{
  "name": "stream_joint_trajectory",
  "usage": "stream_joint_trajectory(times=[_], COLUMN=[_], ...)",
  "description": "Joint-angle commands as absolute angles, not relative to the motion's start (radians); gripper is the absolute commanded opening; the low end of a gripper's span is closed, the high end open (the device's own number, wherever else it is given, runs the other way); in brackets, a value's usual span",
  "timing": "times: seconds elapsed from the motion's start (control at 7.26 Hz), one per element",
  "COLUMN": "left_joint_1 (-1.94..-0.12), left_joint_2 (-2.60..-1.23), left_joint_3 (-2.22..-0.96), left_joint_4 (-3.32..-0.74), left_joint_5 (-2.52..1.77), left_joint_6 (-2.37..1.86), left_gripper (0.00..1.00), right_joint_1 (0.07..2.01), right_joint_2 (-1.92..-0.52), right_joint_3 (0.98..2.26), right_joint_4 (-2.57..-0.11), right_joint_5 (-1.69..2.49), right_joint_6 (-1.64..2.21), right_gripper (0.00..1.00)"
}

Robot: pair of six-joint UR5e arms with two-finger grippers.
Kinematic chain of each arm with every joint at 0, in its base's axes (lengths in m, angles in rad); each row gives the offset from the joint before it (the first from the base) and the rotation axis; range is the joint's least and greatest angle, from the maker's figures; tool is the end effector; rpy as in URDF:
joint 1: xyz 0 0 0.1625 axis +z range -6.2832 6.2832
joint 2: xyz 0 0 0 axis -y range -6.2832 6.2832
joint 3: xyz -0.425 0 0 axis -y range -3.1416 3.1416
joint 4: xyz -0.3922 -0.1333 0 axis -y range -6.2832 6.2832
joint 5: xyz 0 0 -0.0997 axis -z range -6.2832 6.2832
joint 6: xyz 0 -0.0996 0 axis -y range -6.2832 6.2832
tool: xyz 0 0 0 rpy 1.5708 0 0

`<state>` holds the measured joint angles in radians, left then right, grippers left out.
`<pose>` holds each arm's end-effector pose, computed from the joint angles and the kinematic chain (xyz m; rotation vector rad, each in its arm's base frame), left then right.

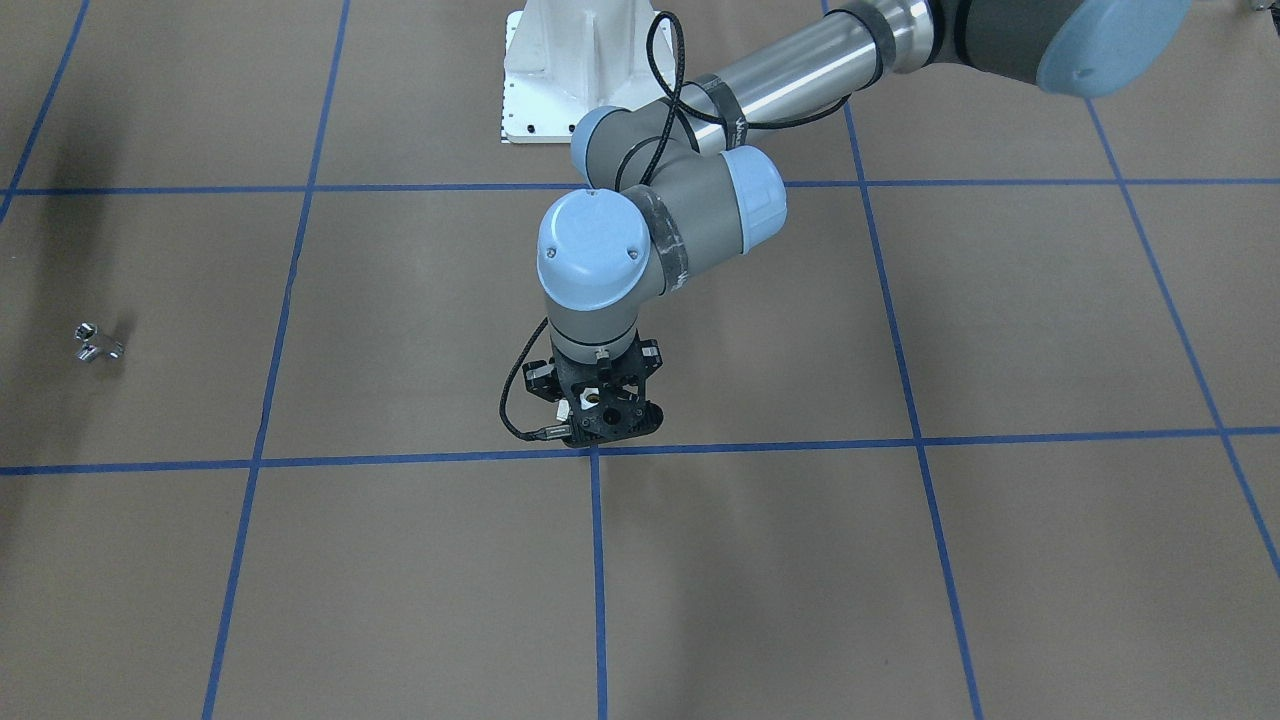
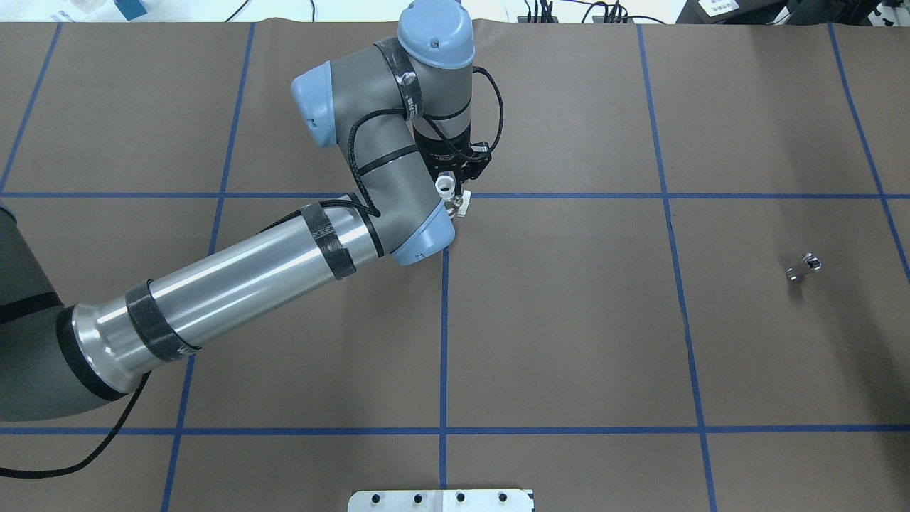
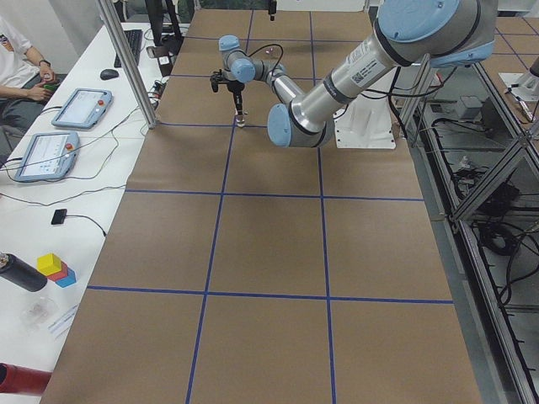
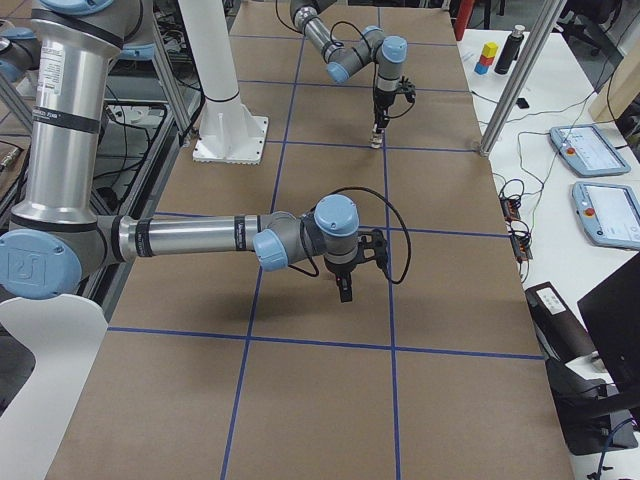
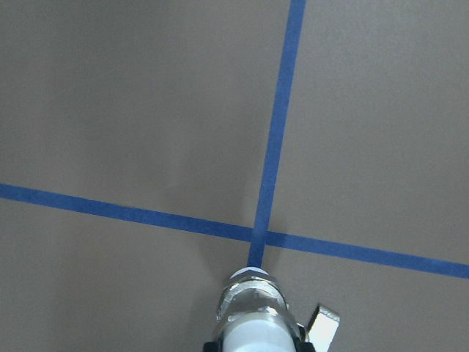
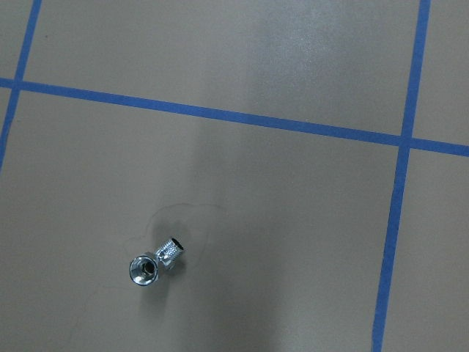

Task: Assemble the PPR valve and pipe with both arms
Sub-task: 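Lower the valve upright at the table center with the left gripper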

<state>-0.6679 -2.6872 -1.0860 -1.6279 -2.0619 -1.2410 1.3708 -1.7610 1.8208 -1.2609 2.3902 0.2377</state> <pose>0.5991 -0.5826 0.1219 -0.0912 0.8177 -0.1498 -0.0259 -0.4322 0.5838 0.1645 -0.8659 -0.1162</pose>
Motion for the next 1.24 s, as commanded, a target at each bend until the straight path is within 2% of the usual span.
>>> stream_joint_trajectory(times=[0.0,0.14,0.28,0.41,0.55,0.83,0.96,1.1], left_joint_1=[-0.666,-0.666,-0.666,-0.664,-0.661,-0.661,-0.661,-0.663], left_joint_2=[-2.686,-2.686,-2.686,-2.684,-2.683,-2.684,-2.684,-2.681], left_joint_3=[-1.086,-1.086,-1.086,-1.086,-1.088,-1.089,-1.101,-1.139], left_joint_4=[-1.631,-1.631,-1.631,-1.631,-1.631,-1.631,-1.631,-1.625], left_joint_5=[-2.057,-2.057,-2.057,-2.057,-2.053,-2.051,-2.051,-2.051], left_joint_6=[-1.241,-1.241,-1.241,-1.241,-1.241,-1.244,-1.259,-1.264], left_gripper=[0.00,0.04,0.13,0.48,0.55,0.63,0.63,0.73], right_joint_1=[1.370,1.370,1.370,1.370,1.368,1.370,1.368,1.368], right_joint_2=[-1.761,-1.759,-1.759,-1.759,-1.759,-1.759,-1.759,-1.758], right_joint_3=[1.821,1.821,1.821,1.821,1.821,1.821,1.821,1.821], right_joint_4=[-1.261,-1.261,-1.261,-1.261,-1.261,-1.261,-1.261,-1.261], right_joint_5=[2.390,2.390,2.390,2.390,2.390,2.390,2.388,2.388], right_joint_6=[0.238,0.238,0.238,0.238,0.238,0.238,0.238,0.239], right_gripper=[1.00,1.00,1.00,1.00,1.00,1.00,1.00,1.00])
